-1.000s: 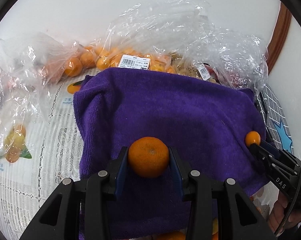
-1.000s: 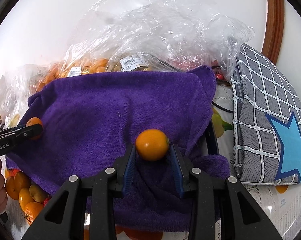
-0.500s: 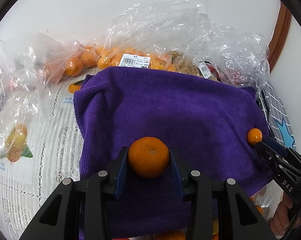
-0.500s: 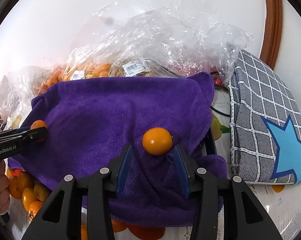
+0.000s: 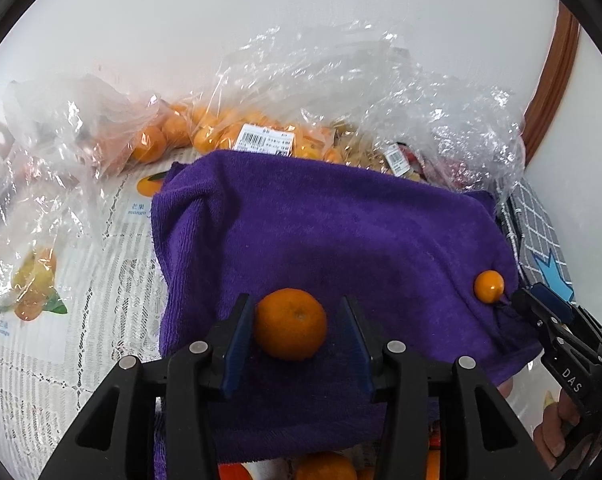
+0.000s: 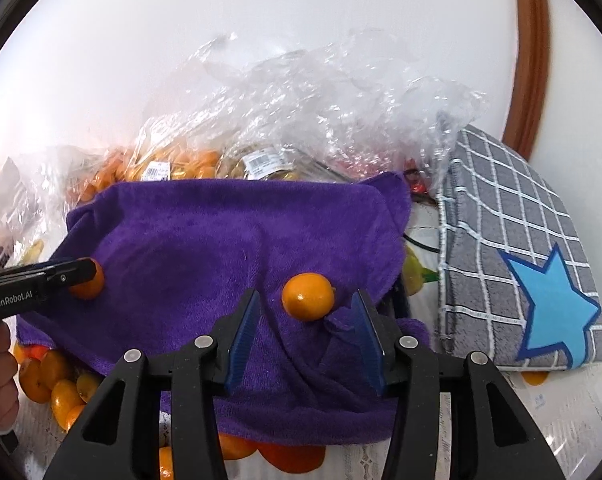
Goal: Organize fruits
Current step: 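Open the right tool and the left tool to release oranges on the towel, then withdraw both open tools from the towel toward the loose oranges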
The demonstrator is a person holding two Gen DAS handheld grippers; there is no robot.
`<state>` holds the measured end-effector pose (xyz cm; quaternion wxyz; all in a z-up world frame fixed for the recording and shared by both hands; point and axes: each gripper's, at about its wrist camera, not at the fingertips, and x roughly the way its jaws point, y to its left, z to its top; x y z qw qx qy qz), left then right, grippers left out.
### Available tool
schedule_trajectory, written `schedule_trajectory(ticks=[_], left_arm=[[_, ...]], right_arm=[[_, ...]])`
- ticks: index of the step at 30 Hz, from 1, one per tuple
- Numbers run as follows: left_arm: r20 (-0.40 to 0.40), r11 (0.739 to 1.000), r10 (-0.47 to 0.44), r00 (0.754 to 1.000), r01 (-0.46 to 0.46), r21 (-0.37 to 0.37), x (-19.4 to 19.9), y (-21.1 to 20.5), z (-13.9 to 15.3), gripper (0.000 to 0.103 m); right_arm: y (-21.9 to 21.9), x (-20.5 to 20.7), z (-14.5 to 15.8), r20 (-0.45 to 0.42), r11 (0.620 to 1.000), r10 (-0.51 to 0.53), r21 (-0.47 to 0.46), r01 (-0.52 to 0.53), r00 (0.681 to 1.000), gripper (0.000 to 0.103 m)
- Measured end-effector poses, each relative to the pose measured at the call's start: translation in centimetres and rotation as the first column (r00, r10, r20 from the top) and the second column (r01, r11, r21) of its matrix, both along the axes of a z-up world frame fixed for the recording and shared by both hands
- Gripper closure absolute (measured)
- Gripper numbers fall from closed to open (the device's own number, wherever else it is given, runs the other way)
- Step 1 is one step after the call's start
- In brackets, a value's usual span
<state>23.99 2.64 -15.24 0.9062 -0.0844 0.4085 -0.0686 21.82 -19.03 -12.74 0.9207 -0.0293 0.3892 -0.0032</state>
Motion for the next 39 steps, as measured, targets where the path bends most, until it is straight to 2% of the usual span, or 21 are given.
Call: schedule_trajectory(ticks=[8, 16, 21, 27, 33, 39], left_arm=[[0.088, 1.0, -0.017, 0.996, 0.017, 0.001, -2.0, -0.4, 1.7, 0.054], [0.117, 0.998, 0.015, 0.993, -0.008, -0.06, -5.7, 1.5, 2.5, 0.05], [0.123, 0.996, 0.063, 0.99, -0.054, -0.075, -8.2, 3.6, 2.3, 0.05], [0.11, 0.991, 0.11, 0.988, -0.1, -0.093, -10.7, 6.2, 0.8, 0.05], [0.088, 0.99, 0.12, 0.989, -0.112, -0.086, -11.6, 6.7, -0.7, 0.05], [0.095, 0.994, 0.093, 0.991, -0.087, -0.068, -11.9, 6.1, -0.9, 0.05]], right_arm=[[-0.1, -3.3, 3.0, 0.057, 0.999, -0.042, 0.014, 0.041, 0.998, 0.055], [0.2, -6.0, 4.0, 0.015, 0.999, -0.033, 0.015, 0.032, 0.999, 0.054], [0.9, -7.7, 2.9, -0.02, 0.999, -0.005, 0.038, 0.006, 1.0, 0.054], [2.3, -9.4, 0.3, -0.084, 0.995, 0.043, 0.09, -0.035, 0.996, 0.055], [3.9, -10.2, -0.9, -0.107, 0.991, 0.107, 0.089, -0.098, 0.988, 0.056], [5.1, -9.4, -1.9, -0.132, 0.987, 0.152, 0.068, -0.144, 0.98, 0.058]])
